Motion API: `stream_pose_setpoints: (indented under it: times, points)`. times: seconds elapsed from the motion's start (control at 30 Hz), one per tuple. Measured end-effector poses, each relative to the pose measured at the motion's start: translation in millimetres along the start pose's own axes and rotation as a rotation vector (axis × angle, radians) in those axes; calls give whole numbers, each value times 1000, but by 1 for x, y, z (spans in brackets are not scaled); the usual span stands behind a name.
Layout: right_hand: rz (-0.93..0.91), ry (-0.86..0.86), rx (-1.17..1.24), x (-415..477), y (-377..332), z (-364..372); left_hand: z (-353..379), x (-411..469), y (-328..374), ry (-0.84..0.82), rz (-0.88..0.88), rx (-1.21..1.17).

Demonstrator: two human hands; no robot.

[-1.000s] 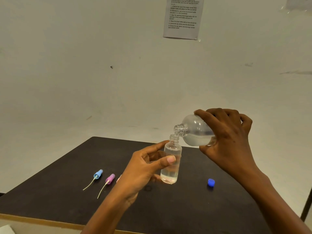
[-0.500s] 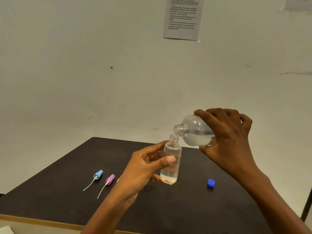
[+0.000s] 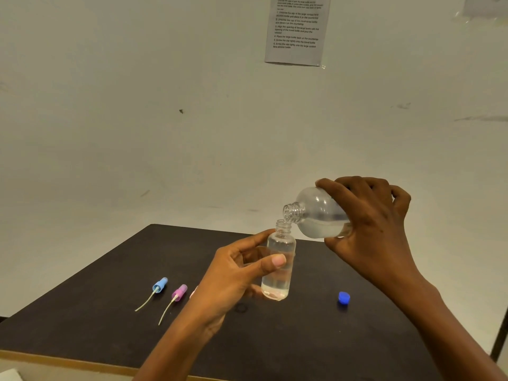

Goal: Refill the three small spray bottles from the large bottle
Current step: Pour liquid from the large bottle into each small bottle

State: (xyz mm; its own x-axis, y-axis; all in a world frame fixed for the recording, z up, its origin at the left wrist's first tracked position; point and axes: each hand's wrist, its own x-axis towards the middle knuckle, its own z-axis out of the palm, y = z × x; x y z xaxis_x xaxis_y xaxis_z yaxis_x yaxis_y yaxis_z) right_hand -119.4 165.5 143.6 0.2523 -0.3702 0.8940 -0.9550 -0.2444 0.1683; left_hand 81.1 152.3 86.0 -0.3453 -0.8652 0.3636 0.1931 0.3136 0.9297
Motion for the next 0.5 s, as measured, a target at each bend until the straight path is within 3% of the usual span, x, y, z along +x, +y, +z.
stream_pose_setpoints:
  times: [0.5]
  points:
    - [1, -7, -5, -2, 2, -1, 2, 0, 1, -11, 0, 6]
